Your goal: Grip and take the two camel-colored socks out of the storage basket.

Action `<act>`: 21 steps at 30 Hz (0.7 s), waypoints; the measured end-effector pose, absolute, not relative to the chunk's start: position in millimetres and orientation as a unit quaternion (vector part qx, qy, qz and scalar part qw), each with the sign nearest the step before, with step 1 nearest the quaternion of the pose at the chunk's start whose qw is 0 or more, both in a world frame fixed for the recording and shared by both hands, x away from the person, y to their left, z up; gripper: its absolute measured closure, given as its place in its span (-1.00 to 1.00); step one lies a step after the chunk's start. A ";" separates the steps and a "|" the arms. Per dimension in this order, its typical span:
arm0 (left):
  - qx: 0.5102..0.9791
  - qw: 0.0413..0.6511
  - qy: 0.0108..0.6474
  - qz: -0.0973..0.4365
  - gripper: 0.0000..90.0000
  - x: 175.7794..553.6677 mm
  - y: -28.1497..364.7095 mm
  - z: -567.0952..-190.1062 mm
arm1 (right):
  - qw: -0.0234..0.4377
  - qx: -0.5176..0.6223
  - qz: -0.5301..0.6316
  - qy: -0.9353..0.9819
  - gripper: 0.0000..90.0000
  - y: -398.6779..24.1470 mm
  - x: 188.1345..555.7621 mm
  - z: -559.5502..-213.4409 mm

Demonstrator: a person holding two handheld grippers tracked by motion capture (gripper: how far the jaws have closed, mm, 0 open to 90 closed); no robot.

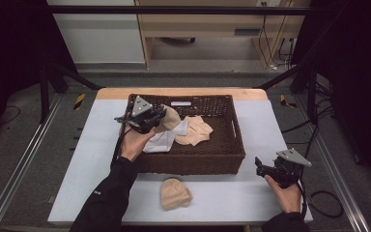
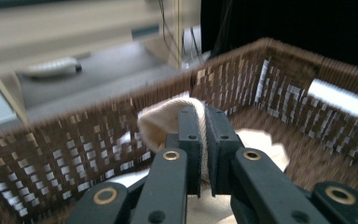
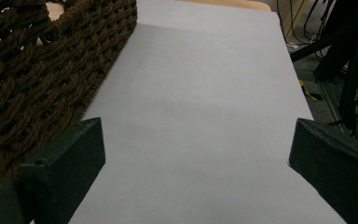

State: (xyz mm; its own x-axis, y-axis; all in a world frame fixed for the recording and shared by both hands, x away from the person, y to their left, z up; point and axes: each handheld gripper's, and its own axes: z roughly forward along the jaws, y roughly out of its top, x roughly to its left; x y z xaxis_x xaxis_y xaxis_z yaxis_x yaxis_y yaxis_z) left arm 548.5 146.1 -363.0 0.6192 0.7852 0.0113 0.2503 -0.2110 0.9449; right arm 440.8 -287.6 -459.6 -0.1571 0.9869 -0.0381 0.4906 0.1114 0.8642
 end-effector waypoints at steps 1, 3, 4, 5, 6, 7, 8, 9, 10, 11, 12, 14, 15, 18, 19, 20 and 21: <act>0.731 0.525 0.348 0.260 0.89 546.3 146.0 -359.6 | 0.337 0.556 0.368 0.665 -0.91 -287.9 440.8 -459.5; 0.729 0.531 0.344 0.261 0.89 541.8 146.2 -352.5 | 0.336 0.557 0.369 0.664 -0.91 -288.2 440.9 -459.6; 0.727 0.534 0.340 0.265 0.89 539.3 146.3 -349.0 | 0.337 0.556 0.369 0.664 -0.91 -288.3 440.7 -459.5; 0.726 0.537 0.339 0.265 0.89 537.4 146.5 -346.4 | 0.337 0.556 0.369 0.664 -0.91 -288.3 440.7 -459.5; 0.720 0.545 0.336 0.268 0.89 533.7 146.7 -342.4 | 0.337 0.555 0.368 0.665 -0.91 -288.1 440.5 -459.3; 0.717 0.549 0.334 0.269 0.89 530.7 147.0 -339.1 | 0.338 0.556 0.368 0.664 -0.91 -288.0 440.2 -459.1; 0.715 0.555 0.332 0.266 0.89 526.7 147.2 -335.1 | 0.339 0.556 0.369 0.663 -0.91 -288.1 440.3 -459.0; 0.711 0.562 0.327 0.267 0.89 521.5 147.2 -330.4 | 0.339 0.556 0.369 0.663 -0.91 -288.3 440.8 -459.2; 0.710 0.565 0.324 0.268 0.89 518.2 147.3 -327.3 | 0.339 0.556 0.369 0.664 -0.91 -288.3 440.8 -459.3; 0.710 0.565 0.324 0.268 0.89 518.2 147.3 -327.3 | 0.339 0.556 0.369 0.664 -0.91 -288.3 440.8 -459.3; 0.706 0.571 0.319 0.271 0.89 514.0 147.6 -323.4 | 0.339 0.556 0.368 0.664 -0.91 -288.3 440.6 -459.2; 0.703 0.579 0.310 0.271 0.89 507.3 148.1 -317.7 | 0.339 0.556 0.370 0.662 -0.91 -288.1 439.8 -458.5; 0.703 0.581 0.307 0.272 0.89 504.7 148.5 -315.7 | 0.339 0.556 0.370 0.662 -0.91 -288.1 439.8 -458.5; 0.698 0.593 0.300 0.267 0.89 493.8 148.4 -309.3 | 0.340 0.557 0.370 0.662 -0.91 -288.3 439.9 -458.6; 0.698 0.594 0.298 0.267 0.89 490.7 148.9 -307.6 | 0.339 0.556 0.370 0.663 -0.92 -288.4 440.0 -458.7; 0.697 0.596 0.296 0.266 0.89 487.5 149.5 -306.1 | 0.338 0.556 0.369 0.663 -0.91 -288.1 439.9 -458.7; 0.697 0.598 0.295 0.263 0.89 484.4 149.8 -304.9 | 0.338 0.556 0.369 0.664 -0.92 -288.0 439.8 -458.7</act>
State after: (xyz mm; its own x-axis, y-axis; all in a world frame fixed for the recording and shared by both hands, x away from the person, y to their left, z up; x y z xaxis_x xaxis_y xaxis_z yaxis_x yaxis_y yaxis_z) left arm 484.4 149.8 -304.9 0.6869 0.7267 0.0134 0.0965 -0.1095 0.9893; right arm 439.8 -288.0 -458.7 -0.1535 0.9874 -0.0389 0.4885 0.1101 0.8656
